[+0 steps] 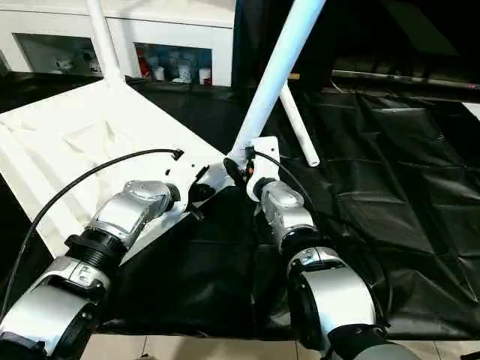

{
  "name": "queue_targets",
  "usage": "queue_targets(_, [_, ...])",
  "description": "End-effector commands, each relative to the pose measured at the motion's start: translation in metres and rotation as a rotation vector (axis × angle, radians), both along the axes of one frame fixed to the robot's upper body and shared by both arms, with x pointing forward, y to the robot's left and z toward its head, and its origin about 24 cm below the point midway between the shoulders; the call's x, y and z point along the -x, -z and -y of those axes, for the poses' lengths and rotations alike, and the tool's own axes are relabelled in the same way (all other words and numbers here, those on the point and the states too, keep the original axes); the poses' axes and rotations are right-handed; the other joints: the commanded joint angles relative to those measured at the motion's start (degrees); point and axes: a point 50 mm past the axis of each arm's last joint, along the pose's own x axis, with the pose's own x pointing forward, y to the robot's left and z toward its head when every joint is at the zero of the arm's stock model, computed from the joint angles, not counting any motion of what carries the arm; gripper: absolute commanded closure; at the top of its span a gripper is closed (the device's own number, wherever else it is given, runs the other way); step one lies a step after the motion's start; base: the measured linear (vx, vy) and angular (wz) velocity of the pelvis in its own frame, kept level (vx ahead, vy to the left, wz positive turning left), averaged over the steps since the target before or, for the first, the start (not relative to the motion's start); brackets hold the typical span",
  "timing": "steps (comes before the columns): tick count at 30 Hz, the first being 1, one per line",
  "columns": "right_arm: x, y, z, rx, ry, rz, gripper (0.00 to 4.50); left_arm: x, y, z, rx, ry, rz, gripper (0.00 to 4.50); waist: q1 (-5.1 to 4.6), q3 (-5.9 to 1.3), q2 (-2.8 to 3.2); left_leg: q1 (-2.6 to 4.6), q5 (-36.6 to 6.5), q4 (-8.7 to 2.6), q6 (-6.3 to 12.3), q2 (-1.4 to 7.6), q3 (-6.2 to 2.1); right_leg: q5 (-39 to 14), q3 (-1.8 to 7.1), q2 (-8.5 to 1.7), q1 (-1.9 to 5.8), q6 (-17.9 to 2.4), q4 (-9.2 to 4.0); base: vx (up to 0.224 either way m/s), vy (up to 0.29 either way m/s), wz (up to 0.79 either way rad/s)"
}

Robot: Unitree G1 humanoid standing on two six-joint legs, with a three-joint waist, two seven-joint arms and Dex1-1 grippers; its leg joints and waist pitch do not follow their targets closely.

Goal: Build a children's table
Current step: Rotate leg to tighten

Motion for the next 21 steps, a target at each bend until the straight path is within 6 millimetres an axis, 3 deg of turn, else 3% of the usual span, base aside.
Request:
queue_targets(1, [0.011,0.019,-0.011,-0.008,-0.057,-0.095,1.95,-0.005,-0.011,-0.001,0.000,0.005,0.049,4.50,0.34,-3.11,0.22,-0.11,-5.23,-3.50,5.26,3.15,-0.63,0.38,3.69,-4.70,3.40,-15.40,-4.04,0.000,0.000,0.00])
queue_targets(12, [0.012,0.019,-0.010,-0.006,-0.088,-0.088,2.09,-0.002,-0.009,-0.004,-0.020,0.052,0.052,4.50,0.20,-3.20,0.17,-0.11,-4.11,-3.38,5.61,3.13,-0.61,1.81,3.65,-4.67,3.44,-15.84,-3.79,0.000,0.000,0.00])
queue_targets(16, [0.013,0.017,-0.010,0.019,-0.179,-0.069,2.09,0.002,-0.009,-0.006,-0.028,0.131,0.053,4.50,0.20,-3.36,0.13,-0.23,-2.61,-3.12,6.62,3.12,-0.58,4.12,3.63,-4.69,3.48,-16.39,-3.46,0.000,0.000,0.00])
queue_targets(21, [0.013,0.005,0.004,0.052,-0.443,-0.062,2.10,0.010,-0.012,-0.024,-0.070,0.307,0.041,4.50,0.35,-3.44,0.40,-0.04,-1.54,-2.77,8.39,3.38,-0.46,5.92,3.52,-4.43,3.20,-17.30,-3.08,0.000,0.000,0.00])
